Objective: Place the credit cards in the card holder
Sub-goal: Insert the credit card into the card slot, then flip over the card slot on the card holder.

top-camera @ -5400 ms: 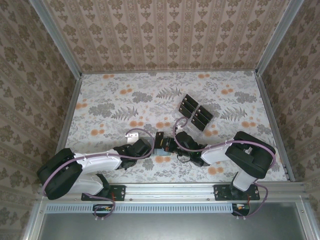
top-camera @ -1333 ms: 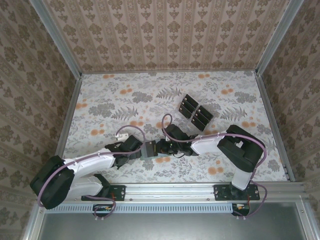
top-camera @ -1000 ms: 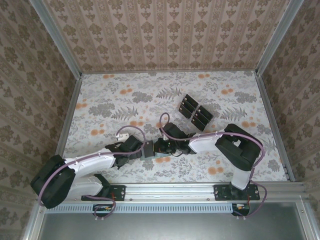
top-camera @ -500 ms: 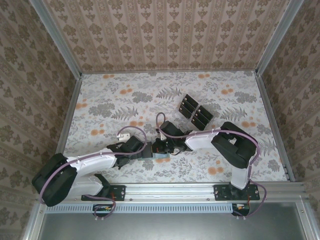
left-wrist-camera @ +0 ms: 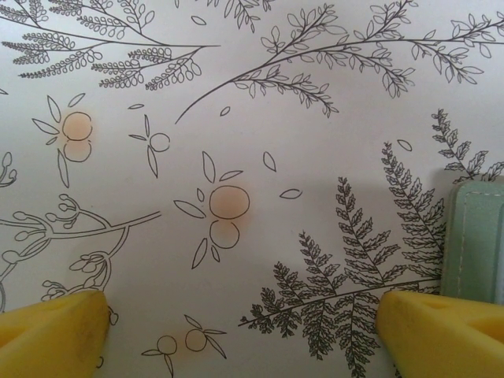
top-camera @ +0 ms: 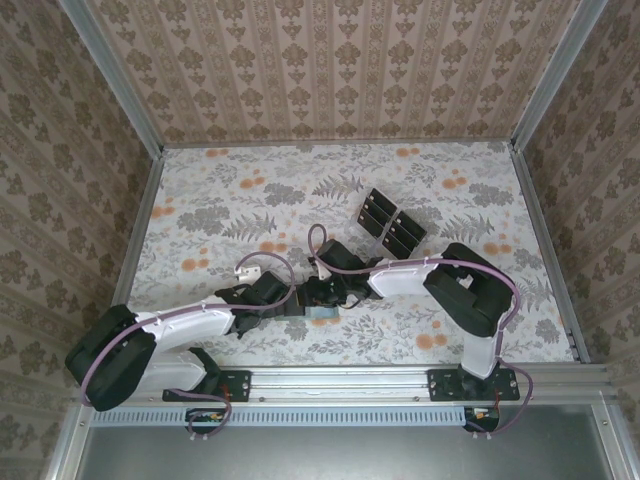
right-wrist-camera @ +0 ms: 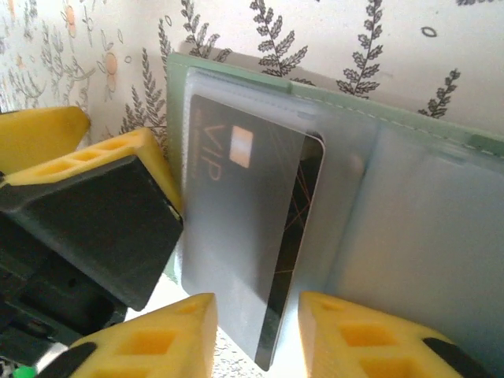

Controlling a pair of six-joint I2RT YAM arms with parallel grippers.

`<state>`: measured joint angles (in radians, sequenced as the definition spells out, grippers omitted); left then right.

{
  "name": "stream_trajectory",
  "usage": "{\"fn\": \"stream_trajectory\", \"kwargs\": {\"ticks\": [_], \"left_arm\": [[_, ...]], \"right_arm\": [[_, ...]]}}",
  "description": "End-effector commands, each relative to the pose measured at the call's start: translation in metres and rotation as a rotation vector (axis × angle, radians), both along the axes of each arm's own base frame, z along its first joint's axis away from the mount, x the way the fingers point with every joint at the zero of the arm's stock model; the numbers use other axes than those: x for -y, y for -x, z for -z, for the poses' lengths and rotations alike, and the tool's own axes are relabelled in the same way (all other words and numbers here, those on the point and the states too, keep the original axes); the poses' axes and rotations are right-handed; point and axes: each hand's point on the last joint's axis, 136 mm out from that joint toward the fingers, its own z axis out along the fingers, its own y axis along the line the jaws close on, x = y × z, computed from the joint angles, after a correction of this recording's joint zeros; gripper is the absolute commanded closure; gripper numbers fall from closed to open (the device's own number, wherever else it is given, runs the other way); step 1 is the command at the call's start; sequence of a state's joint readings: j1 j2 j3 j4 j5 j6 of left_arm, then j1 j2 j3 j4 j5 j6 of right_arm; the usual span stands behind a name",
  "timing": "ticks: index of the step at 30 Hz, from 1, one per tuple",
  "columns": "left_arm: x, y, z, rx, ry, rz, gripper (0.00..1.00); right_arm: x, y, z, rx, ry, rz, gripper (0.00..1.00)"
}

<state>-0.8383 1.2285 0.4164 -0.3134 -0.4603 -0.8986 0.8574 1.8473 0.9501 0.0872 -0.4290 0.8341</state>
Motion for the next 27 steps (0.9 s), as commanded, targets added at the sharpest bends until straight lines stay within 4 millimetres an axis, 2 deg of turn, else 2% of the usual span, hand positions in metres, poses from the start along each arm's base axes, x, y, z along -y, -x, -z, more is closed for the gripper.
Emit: {"fn": "stream_trajectory", "kwargs": {"ticks": [1, 8, 15, 21, 27], "left_arm": [[0.001, 0.007, 0.006, -0.034, 0.007, 0.008, 0.00], [-0.009, 0.005, -0.001, -0.015, -0.003, -0.014, 0.00], [-0.020, 0.003, -0.012, 0.007, -0.005, -0.044, 0.00], [-0.020, 0.001, -0.025, 0.043, 0.022, -0.033, 0.00], [-0.012, -0.003, -0.040, 0.094, 0.082, 0.008, 0.00]], "right_arm": [[0.001, -0.004, -0.021, 0.033, -0.007, -0.007, 0.59], [0.009, -0.010, -0.038, 0.076, -0.009, 0.010, 0.52], [0.031, -0.018, -0.051, 0.155, 0.064, 0.054, 0.51], [0.054, -0.020, -0.047, 0.209, 0.197, 0.053, 0.51], [0.055, -0.019, -0.043, 0.212, 0.219, 0.035, 0.52]]}}
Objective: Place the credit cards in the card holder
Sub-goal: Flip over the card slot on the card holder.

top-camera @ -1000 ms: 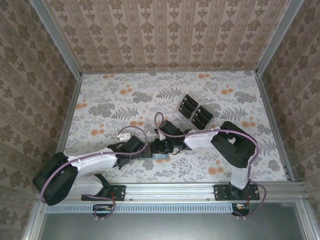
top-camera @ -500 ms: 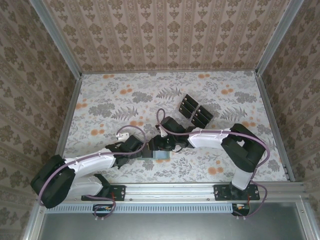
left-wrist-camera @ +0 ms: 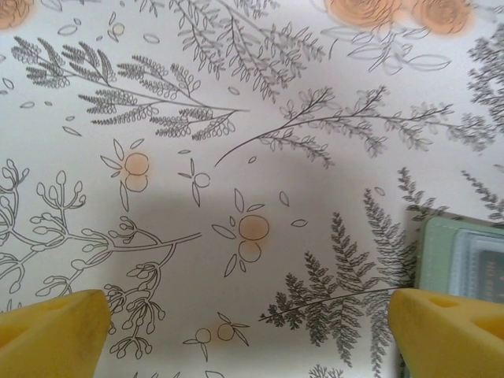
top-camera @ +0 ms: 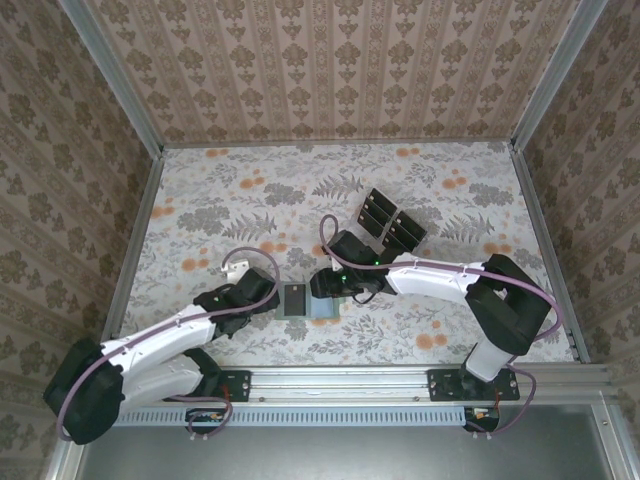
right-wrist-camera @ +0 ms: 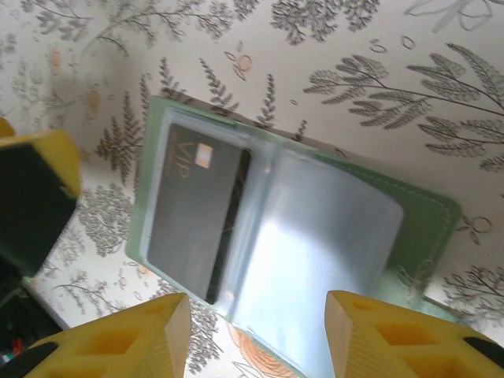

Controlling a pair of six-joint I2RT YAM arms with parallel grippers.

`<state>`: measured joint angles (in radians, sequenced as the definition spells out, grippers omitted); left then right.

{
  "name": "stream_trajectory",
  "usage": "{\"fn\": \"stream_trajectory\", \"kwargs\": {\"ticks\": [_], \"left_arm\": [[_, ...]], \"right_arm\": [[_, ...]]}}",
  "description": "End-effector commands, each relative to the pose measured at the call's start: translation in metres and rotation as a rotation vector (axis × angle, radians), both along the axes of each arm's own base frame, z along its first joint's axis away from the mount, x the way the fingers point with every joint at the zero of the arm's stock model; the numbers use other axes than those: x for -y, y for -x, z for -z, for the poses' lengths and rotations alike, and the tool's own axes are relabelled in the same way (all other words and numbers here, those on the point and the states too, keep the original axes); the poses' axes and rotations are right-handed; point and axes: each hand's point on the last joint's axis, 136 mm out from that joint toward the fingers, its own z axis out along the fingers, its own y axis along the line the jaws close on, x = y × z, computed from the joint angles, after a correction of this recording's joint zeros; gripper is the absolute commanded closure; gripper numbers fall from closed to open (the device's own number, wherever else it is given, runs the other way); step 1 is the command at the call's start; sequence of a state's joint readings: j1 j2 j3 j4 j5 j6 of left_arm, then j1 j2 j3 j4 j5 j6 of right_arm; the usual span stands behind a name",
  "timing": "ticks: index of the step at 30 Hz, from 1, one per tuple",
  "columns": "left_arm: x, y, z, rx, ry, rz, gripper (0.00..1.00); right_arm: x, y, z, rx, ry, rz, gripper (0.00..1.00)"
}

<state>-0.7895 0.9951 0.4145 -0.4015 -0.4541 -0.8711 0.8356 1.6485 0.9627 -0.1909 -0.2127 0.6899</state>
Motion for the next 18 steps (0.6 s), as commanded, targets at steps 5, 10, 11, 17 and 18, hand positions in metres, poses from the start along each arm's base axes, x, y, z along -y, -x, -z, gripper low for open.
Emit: {"fn": "stream_trajectory", "kwargs": {"ticks": [5, 10, 11, 17, 18], "left_arm": [[-0.001, 0.003, -0.005, 0.015, 0.011, 0.039, 0.00], [-0.007, 0.007, -0.001, -0.006, -0.010, 0.020, 0.00], [-0.006, 0.007, 0.000, -0.007, -0.008, 0.022, 0.00], [-0.001, 0.006, -0.001, -0.008, 0.008, 0.040, 0.00], [0.000, 0.006, -0.002, -0.004, 0.012, 0.046, 0.00]], "right_arm": [[-0.011, 0.002, -0.012, 0.043, 0.009, -0.046, 0.55], [-0.026, 0.007, -0.008, 0.024, -0.009, -0.070, 0.67], [-0.027, 0.007, -0.007, 0.023, -0.009, -0.069, 0.71], [-0.018, 0.002, -0.003, 0.044, 0.051, -0.057, 0.76], [-0.015, 0.001, -0.002, 0.050, 0.068, -0.059, 0.76]]}}
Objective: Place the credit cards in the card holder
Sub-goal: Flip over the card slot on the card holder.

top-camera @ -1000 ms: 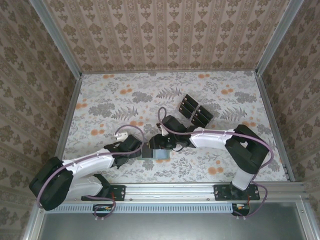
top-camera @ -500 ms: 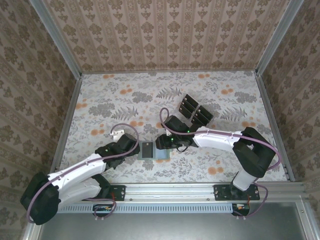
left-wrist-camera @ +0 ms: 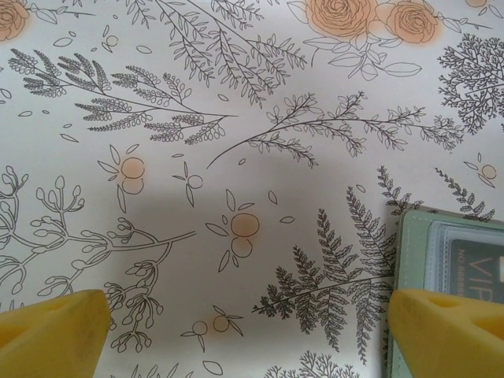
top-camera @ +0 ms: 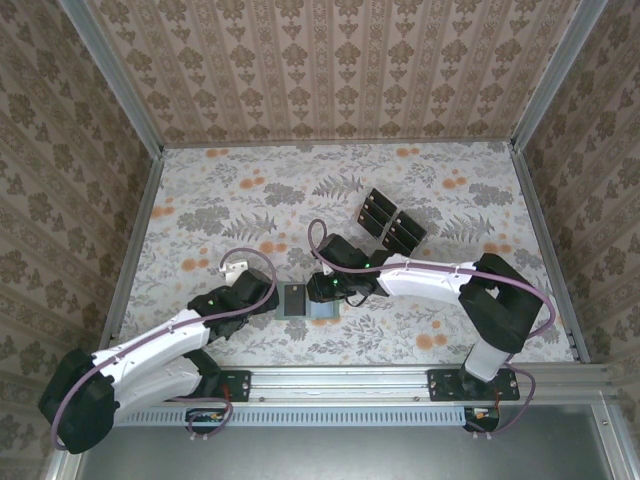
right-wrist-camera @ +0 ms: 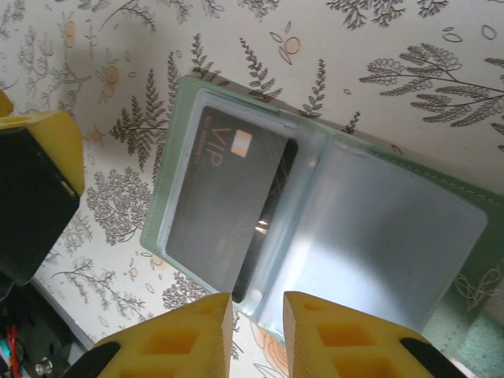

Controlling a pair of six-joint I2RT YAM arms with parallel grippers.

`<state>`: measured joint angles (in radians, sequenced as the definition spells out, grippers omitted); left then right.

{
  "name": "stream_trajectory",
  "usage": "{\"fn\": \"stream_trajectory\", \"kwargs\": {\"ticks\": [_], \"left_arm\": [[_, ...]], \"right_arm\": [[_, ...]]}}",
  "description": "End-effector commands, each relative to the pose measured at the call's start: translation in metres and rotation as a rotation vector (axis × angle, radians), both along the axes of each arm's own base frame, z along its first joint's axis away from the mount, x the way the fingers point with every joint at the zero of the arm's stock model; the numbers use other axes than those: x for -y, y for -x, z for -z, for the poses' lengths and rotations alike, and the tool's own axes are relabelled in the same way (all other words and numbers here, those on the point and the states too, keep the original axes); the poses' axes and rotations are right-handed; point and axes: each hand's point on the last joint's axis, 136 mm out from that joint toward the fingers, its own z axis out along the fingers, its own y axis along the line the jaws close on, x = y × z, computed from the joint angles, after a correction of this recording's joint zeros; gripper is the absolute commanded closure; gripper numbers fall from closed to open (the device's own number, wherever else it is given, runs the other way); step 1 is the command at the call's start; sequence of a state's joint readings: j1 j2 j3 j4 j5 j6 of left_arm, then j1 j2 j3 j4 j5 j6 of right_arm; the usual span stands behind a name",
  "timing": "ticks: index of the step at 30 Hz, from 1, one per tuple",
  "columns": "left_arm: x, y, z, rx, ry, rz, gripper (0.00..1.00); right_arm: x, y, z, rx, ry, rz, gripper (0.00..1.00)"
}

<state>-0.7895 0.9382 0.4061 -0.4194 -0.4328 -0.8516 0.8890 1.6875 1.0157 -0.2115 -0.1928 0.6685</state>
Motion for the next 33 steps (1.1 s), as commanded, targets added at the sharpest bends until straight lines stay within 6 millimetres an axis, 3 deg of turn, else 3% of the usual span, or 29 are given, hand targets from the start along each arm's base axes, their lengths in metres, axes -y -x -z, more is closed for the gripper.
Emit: {"fn": "stream_trajectory", "kwargs": {"ticks": [1, 9, 16, 19, 33], "left_arm": [[0.001, 0.002, 0.003, -0.013, -0.006, 0.024, 0.00], [0.015, -0.001, 0.005, -0.023, 0.013, 0.063, 0.00], [0.028, -0.001, 0.004, -0.025, 0.015, 0.097, 0.00], [0.034, -0.001, 0.004, -0.021, 0.017, 0.110, 0.00], [0.048, -0.005, 0.002, -0.019, 0.008, 0.146, 0.00]], "right_arm": [[0.006, -0.008, 0.001, 0.035, 0.065, 0.000, 0.76], [0.019, -0.015, 0.021, 0.077, 0.193, -0.061, 0.73], [0.031, -0.023, 0.028, 0.091, 0.248, -0.069, 0.68], [0.031, -0.024, 0.029, 0.093, 0.253, -0.073, 0.61], [0.028, -0.015, 0.056, 0.016, 0.235, -0.073, 0.57]]}}
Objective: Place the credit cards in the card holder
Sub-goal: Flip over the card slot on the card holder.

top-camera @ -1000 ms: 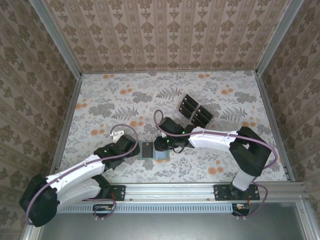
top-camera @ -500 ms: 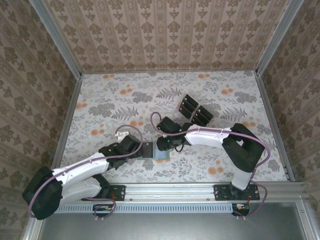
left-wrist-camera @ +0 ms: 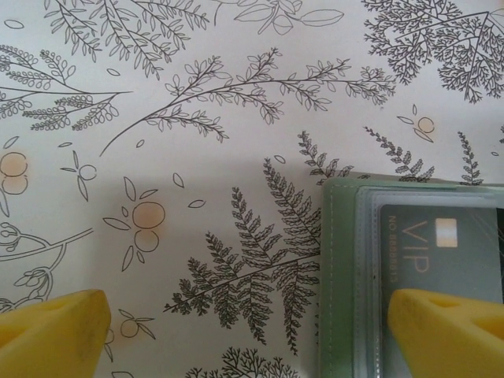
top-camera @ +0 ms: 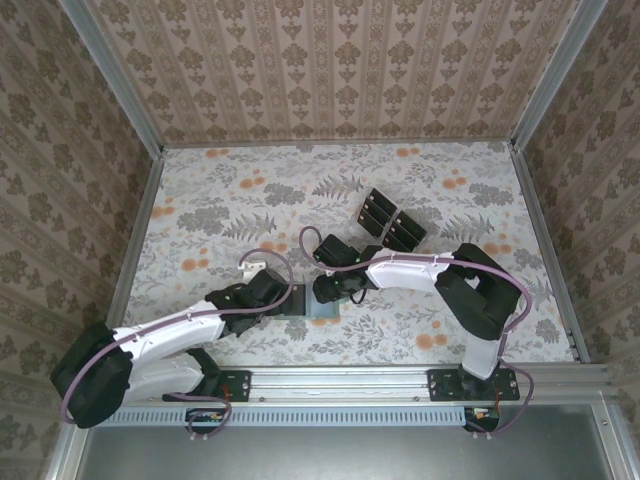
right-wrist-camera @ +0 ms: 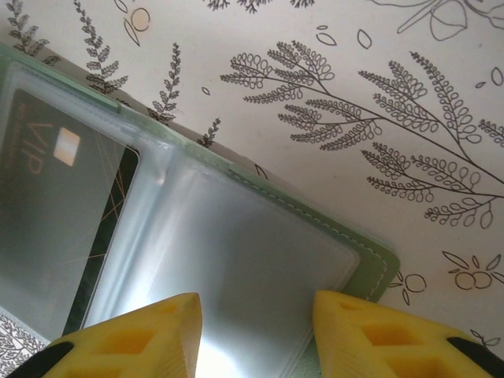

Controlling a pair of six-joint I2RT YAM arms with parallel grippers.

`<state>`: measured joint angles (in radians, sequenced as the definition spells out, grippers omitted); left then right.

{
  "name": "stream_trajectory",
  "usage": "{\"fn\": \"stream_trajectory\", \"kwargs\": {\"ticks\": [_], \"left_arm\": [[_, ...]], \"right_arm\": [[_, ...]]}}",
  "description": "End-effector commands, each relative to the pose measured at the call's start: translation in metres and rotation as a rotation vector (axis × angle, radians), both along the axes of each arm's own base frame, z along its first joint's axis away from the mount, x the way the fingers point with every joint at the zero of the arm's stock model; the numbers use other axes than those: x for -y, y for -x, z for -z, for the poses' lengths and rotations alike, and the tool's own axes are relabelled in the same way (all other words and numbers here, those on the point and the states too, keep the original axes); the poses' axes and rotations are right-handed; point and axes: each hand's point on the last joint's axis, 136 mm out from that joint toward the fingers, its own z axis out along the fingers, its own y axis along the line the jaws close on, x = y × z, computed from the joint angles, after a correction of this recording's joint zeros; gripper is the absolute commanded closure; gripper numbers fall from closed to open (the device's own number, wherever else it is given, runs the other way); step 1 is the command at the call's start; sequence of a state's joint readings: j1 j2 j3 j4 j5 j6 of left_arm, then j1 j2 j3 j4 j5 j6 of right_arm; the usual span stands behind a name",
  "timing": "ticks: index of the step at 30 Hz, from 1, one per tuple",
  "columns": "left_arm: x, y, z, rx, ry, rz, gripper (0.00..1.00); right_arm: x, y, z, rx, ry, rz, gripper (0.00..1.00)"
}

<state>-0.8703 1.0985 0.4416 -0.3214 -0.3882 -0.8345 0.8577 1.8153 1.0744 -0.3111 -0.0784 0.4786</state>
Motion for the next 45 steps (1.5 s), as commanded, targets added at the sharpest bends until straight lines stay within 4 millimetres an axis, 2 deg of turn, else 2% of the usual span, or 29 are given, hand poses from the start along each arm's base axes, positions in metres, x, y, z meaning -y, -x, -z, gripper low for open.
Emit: {"fn": "stream_trajectory", "kwargs": {"ticks": [1, 8, 16, 24, 36, 45], "left_arm": [[0.013, -0.007, -0.012, 0.027, 0.014, 0.035, 0.00], [0.023, -0.007, -0.016, 0.051, 0.026, 0.071, 0.00], [0.031, -0.005, -0.020, 0.076, 0.050, 0.108, 0.00], [0.041, -0.003, -0.023, 0.107, 0.088, 0.156, 0.00], [0.053, 0.006, -0.027, 0.162, 0.138, 0.241, 0.00], [0.056, 0.016, -0.018, 0.169, 0.108, 0.301, 0.00]], "right_arm": [[0.001, 0.005, 0.013, -0.047, -0.005, 0.014, 0.57], [-0.001, 0.009, 0.016, -0.117, -0.105, 0.077, 0.57], [-0.009, 0.006, 0.000, -0.138, -0.236, 0.131, 0.57], [-0.018, 0.006, 0.004, -0.208, -0.331, 0.168, 0.57], [-0.016, 0.001, 0.005, -0.241, -0.383, 0.234, 0.57], [-0.023, -0.002, 0.000, -0.255, -0.424, 0.250, 0.57]]}}
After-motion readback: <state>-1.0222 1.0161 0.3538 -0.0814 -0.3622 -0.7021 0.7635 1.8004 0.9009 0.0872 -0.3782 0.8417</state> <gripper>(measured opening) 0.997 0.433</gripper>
